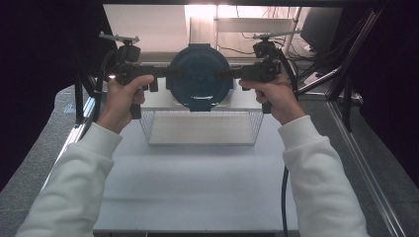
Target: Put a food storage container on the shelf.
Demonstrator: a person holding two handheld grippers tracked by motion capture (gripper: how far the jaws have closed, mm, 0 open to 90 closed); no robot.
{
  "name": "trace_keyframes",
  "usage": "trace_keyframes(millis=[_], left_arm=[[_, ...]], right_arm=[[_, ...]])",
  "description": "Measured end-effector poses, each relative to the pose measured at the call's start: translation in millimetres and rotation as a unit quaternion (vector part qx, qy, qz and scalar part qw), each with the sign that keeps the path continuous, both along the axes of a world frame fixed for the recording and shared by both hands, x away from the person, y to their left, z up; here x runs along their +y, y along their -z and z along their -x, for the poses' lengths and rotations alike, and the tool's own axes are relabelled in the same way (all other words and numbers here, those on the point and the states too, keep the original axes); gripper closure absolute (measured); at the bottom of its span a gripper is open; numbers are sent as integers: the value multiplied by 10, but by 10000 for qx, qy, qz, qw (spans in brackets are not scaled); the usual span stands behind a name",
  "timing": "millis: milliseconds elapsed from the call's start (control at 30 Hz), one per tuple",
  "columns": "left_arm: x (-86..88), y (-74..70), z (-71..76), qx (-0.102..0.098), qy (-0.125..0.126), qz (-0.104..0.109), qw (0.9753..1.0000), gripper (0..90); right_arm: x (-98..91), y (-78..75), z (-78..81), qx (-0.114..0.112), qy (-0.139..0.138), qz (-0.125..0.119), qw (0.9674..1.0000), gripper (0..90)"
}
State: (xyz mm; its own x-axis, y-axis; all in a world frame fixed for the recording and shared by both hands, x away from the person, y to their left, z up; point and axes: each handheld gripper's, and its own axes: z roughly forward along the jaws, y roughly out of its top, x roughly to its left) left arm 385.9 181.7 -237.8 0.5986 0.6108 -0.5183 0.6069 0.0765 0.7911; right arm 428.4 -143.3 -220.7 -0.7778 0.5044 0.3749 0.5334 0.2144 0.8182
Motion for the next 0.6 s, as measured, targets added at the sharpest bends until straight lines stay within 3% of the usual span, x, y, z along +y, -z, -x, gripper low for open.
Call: trace_keyframes(millis=[300,400,600], left_arm=[[-20,-77,-318,29,-80,165,9998,422],[-25,-40,-423,93,-94,189,9997,423],[17,82,-621,322,-86,252,9991,424]], right_arm=[[-12,-134,-308,75,49,-16,10000,419],[-17,-108,-467,193,72,-23,9998,419],[7,5,-629,361,114,-64,9993,419]])
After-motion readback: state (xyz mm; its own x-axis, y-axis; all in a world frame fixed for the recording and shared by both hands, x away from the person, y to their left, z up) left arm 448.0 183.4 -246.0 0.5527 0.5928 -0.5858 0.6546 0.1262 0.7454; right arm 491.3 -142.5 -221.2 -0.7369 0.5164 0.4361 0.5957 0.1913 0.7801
